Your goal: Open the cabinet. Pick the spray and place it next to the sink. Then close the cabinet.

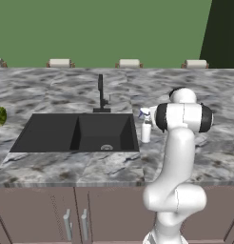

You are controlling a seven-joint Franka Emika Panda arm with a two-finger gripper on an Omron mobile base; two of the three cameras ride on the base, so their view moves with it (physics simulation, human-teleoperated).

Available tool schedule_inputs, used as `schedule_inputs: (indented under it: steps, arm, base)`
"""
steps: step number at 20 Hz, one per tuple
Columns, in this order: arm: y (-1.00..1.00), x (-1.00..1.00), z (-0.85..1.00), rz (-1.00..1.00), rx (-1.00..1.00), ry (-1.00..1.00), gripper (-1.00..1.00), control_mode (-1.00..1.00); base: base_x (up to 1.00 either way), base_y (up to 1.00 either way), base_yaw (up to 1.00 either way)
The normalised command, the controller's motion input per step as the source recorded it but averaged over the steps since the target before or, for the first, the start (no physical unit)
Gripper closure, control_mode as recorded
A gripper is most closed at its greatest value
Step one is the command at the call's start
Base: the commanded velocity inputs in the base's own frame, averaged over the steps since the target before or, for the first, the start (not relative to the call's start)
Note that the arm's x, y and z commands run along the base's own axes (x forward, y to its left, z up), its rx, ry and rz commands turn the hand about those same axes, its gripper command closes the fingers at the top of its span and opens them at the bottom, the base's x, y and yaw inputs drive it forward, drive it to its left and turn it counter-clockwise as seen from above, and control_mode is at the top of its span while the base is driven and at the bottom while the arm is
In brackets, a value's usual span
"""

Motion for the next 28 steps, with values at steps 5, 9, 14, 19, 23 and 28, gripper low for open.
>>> schedule_inputs:
  steps: [5,9,14,19,23,28]
  arm:
    - [-0.18,0.06,-0.26,0.00,0.02,0.00,-1.00,-1.00]
    - [-0.11,-0.09,-0.25,0.00,0.02,0.00,-1.00,-1.00]
    - [-0.06,-0.08,-0.21,0.00,0.00,-0.02,-1.00,-1.00]
    - [0.00,-0.11,-0.19,0.00,0.00,-0.07,-1.00,-1.00]
    - [0.00,-0.15,-0.14,-0.02,0.00,-0.10,-1.00,-1.00]
    - [0.00,-0.11,-0.06,-0.13,0.00,-0.01,-1.00,-1.00]
  base:
    - [0.00,0.00,0.00]
    - [0.00,0.00,0.00]
    - [0.00,0.00,0.00]
    - [0.00,0.00,0.00]
    - [0.00,0.00,0.00]
    - [0.00,0.00,0.00]
